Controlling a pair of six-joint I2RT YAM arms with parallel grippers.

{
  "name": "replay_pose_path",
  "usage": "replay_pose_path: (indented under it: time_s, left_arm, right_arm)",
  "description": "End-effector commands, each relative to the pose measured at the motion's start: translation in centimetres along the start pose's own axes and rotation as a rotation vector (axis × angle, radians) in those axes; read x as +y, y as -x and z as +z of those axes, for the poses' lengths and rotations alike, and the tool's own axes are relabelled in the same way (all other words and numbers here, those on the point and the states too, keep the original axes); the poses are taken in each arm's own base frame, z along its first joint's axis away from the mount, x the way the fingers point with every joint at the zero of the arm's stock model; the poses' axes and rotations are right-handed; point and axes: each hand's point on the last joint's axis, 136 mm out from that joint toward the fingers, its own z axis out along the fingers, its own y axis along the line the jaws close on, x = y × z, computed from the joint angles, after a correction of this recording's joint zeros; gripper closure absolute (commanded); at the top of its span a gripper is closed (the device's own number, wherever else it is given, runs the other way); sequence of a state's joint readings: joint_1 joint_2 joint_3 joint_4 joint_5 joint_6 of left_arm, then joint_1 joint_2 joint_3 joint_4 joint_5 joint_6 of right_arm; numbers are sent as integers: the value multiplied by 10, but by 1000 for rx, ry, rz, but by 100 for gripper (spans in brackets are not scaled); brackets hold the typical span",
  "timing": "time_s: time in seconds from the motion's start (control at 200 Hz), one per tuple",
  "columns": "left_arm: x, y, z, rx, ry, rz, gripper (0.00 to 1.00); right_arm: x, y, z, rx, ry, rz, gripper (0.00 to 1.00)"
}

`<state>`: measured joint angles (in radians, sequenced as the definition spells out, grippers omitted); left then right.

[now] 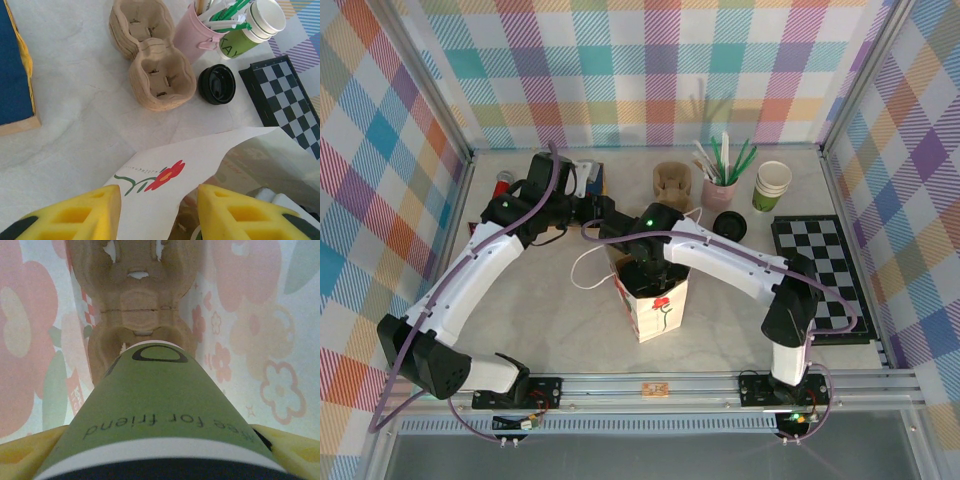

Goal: Pack the takeout coffee

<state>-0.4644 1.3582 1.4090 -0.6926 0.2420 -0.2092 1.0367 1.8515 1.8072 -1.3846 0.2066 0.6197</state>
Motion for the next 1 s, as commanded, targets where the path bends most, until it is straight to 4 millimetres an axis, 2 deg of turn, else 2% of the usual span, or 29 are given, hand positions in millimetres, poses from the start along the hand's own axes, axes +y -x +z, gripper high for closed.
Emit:
replay_pose_path:
  time_s: [0.0,0.38,0.595,0.995]
  left_arm:
    - [-7,5,-6,-46,-21,19,56]
    - [-7,6,-9,-58,-21,27,57]
    - [-5,4,-1,-37,-19,22,57]
    - [-5,0,9,-12,-18,31,57]
  right_arm:
    - [-2,-1,-7,-12,30,1,61]
    - [-1,-1,7,7,49,1,61]
    - [-2,-3,10,24,55,6,61]
    - [9,-7,14,46,113,-15,61]
